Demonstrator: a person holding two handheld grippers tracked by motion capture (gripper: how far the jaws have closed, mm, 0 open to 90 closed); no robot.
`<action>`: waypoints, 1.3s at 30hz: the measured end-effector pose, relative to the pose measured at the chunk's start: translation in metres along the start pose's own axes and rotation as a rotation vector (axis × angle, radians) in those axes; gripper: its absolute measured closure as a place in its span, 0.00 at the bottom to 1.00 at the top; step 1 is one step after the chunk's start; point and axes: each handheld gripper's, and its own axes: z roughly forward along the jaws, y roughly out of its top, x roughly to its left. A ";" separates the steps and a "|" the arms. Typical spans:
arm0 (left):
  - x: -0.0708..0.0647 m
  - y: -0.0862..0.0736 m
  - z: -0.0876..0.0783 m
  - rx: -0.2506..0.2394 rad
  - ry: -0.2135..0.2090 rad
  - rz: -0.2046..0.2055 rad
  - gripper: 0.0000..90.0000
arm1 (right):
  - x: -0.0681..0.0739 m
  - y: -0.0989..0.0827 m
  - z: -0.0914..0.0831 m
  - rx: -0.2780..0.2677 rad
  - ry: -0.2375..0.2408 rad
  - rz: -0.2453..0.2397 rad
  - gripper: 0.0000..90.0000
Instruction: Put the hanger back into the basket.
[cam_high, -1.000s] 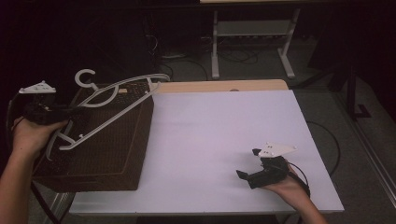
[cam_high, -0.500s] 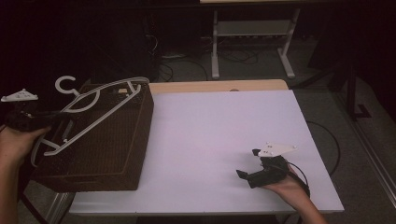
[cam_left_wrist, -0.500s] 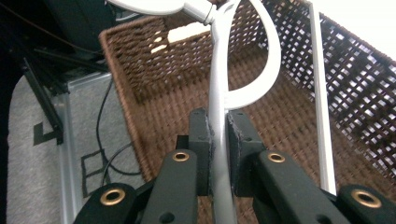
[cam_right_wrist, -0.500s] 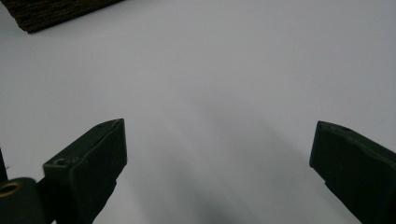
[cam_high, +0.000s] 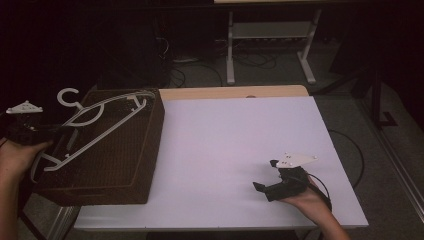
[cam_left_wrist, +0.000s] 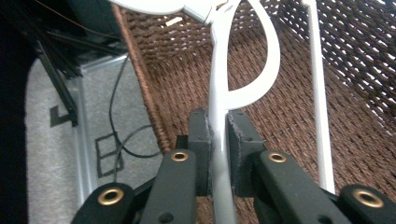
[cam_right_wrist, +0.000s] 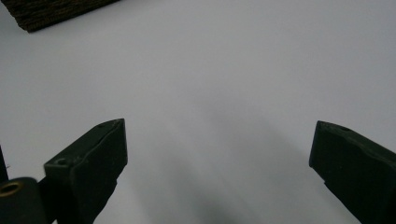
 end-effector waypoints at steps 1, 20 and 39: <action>0.000 0.000 0.000 -0.014 0.008 0.000 0.85 | 0.000 0.000 0.000 -0.001 0.000 -0.001 0.04; -0.029 0.021 -0.001 -0.195 -0.154 -0.085 0.26 | -0.004 0.005 -0.004 -0.032 -0.007 0.002 0.05; -0.110 0.048 0.006 -0.357 -0.316 -0.023 0.12 | -0.023 0.028 -0.021 -0.149 -0.039 0.044 0.04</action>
